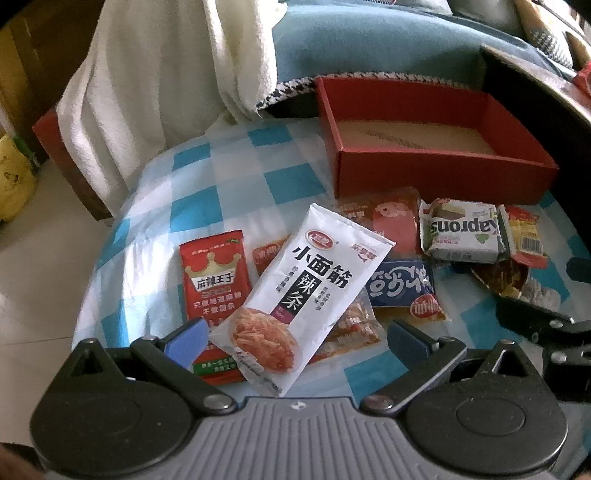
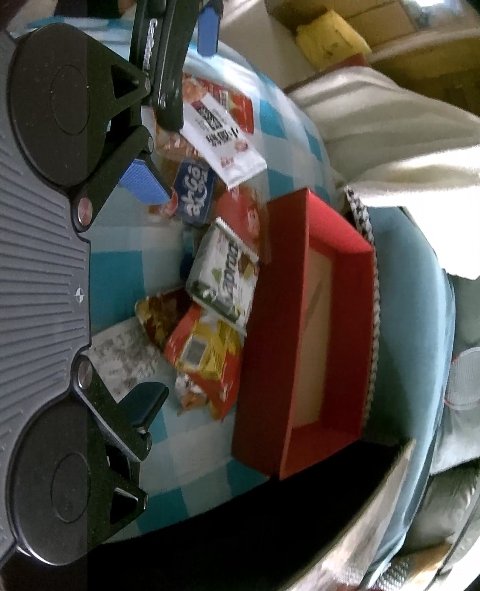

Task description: Organize snacks

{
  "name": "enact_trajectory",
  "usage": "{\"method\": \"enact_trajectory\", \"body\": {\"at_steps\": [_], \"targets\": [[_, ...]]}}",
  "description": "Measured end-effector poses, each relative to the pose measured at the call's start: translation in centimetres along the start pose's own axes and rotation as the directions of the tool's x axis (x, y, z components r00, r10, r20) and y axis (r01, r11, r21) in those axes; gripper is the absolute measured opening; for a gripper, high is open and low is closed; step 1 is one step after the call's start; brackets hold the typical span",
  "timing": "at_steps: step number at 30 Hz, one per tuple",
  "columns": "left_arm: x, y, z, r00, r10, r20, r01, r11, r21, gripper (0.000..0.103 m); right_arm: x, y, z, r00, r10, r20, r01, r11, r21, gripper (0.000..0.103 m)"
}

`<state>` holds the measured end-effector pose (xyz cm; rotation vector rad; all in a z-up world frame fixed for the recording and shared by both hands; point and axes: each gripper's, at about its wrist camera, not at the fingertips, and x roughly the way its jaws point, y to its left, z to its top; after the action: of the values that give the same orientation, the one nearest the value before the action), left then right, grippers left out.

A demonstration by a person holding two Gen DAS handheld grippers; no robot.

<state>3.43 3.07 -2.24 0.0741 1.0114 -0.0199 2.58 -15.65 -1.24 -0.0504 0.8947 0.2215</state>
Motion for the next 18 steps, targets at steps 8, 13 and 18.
{"method": "enact_trajectory", "body": {"at_steps": [8, 13, 18], "targets": [[0.4, -0.1, 0.7, 0.999, -0.035, -0.017, 0.036, 0.997, 0.061, 0.099, 0.4, 0.4, 1.3, 0.998, 0.056, -0.009, -0.057, 0.995, -0.079, 0.103], [1.1, 0.6, 2.2, 0.999, -0.046, -0.021, 0.049, 0.989, 0.139, 0.099, 0.2, 0.8, 3.0, 0.996, 0.088, 0.01, -0.084, 0.978, -0.19, 0.103], [2.6, 1.1, 3.1, 0.995, -0.087, -0.051, 0.095, 0.979, 0.182, 0.099, 1.7, 1.3, 4.7, 0.991, 0.128, -0.042, -0.135, 0.943, -0.304, 0.103]]}}
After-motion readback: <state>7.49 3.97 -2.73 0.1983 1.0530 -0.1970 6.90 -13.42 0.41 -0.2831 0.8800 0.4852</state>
